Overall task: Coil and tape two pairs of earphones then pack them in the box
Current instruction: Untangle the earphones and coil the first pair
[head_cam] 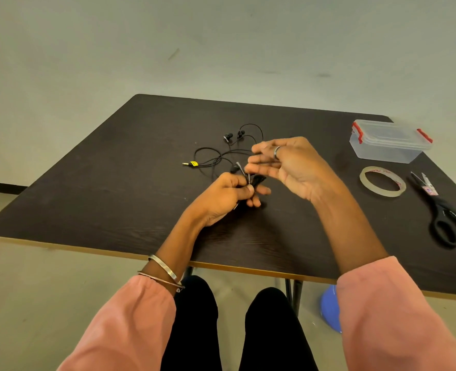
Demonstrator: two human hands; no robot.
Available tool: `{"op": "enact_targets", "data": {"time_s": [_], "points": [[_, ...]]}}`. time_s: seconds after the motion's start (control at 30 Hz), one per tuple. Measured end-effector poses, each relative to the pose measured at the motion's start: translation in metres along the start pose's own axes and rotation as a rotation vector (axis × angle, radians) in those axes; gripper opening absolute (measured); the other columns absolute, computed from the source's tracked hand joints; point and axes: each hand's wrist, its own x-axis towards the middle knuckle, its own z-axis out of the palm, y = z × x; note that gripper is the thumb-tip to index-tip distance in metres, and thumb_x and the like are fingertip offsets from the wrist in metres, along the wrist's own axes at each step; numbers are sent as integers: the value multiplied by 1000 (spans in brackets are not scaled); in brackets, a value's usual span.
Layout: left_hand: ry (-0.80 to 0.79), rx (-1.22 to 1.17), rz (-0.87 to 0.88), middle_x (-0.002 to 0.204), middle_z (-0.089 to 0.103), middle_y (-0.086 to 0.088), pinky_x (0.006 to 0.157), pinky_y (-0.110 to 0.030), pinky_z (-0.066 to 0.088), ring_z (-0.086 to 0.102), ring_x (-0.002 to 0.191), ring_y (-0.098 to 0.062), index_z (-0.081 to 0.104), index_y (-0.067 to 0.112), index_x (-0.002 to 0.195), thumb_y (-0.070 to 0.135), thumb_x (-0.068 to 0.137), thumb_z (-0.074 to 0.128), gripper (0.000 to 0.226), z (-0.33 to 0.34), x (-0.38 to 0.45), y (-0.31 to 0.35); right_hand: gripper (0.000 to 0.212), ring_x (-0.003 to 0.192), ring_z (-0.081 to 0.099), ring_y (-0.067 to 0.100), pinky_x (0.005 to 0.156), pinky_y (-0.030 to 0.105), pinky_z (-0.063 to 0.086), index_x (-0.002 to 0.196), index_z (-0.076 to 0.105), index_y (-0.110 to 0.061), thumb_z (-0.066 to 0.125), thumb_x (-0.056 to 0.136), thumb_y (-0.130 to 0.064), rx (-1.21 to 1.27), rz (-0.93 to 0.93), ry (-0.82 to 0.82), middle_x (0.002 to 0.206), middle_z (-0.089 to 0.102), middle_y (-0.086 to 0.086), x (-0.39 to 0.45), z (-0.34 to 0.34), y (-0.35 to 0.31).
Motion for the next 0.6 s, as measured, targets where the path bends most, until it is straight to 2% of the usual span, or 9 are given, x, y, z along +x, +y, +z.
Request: {"op": "enact_targets", "data": {"time_s": [0.07, 0.13, 0.23, 0.33, 0.4, 0.47, 0.53, 0.6], "points": [[18, -68, -21, 100, 68, -12, 68, -22, 49, 63, 73, -11, 62, 0, 94, -7, 97, 37, 26, -1, 1, 0, 15, 86, 72, 27, 73, 28, 59, 103, 66, 3, 55, 93, 3, -56, -121, 35, 103, 67, 22, 2, -5, 4], [43, -146, -36, 96, 67, -13, 68, -21, 51, 65, 73, -12, 62, 0, 91, -6, 98, 35, 28, -1, 1, 1, 20, 93, 70, 20, 79, 25, 56, 106, 67, -5, 60, 89, 4, -237, -258, 72, 105, 69, 18, 6, -14, 11], [61, -245, -36, 92, 66, -14, 70, -22, 53, 68, 77, -17, 61, 0, 90, -5, 99, 33, 29, 0, 2, 3, 32, 105, 66, 13, 89, 23, 52, 119, 62, -10, 62, 89, 1, -354, -272, -126, 110, 70, 9, 8, -26, 25], [70, -265, -26, 91, 66, -15, 74, -27, 53, 67, 82, -22, 61, -2, 96, -4, 99, 33, 28, 0, 3, 3, 38, 92, 68, 14, 84, 25, 54, 125, 58, -8, 61, 89, 2, -314, -228, -267, 101, 71, 9, 10, -30, 41], [108, -252, -27, 89, 66, -14, 74, -27, 53, 67, 82, -21, 61, -2, 95, -3, 99, 34, 27, 0, 4, 1, 36, 84, 67, 17, 82, 31, 55, 119, 62, -7, 65, 85, 4, -299, -270, -220, 94, 70, 11, 12, -30, 47], [159, -228, -27, 88, 66, -11, 76, -26, 54, 67, 82, -18, 61, -2, 95, -2, 99, 36, 26, 1, 5, -1, 36, 87, 67, 23, 86, 37, 56, 114, 64, -8, 69, 81, 5, -325, -322, -171, 96, 69, 18, 13, -31, 48], [213, -147, -3, 88, 65, -6, 85, -27, 50, 63, 87, -17, 63, 3, 90, 0, 99, 37, 27, 2, 6, -3, 36, 89, 67, 24, 86, 35, 56, 112, 65, -11, 70, 80, 5, -399, -408, -157, 98, 68, 21, 13, -30, 50], [266, -6, 36, 91, 63, -3, 91, -29, 44, 57, 92, -15, 63, 11, 84, 2, 100, 39, 31, 1, 8, -4, 35, 88, 66, 22, 83, 31, 55, 113, 64, -14, 69, 82, 2, -506, -525, -125, 95, 67, 15, 13, -27, 54]]}}
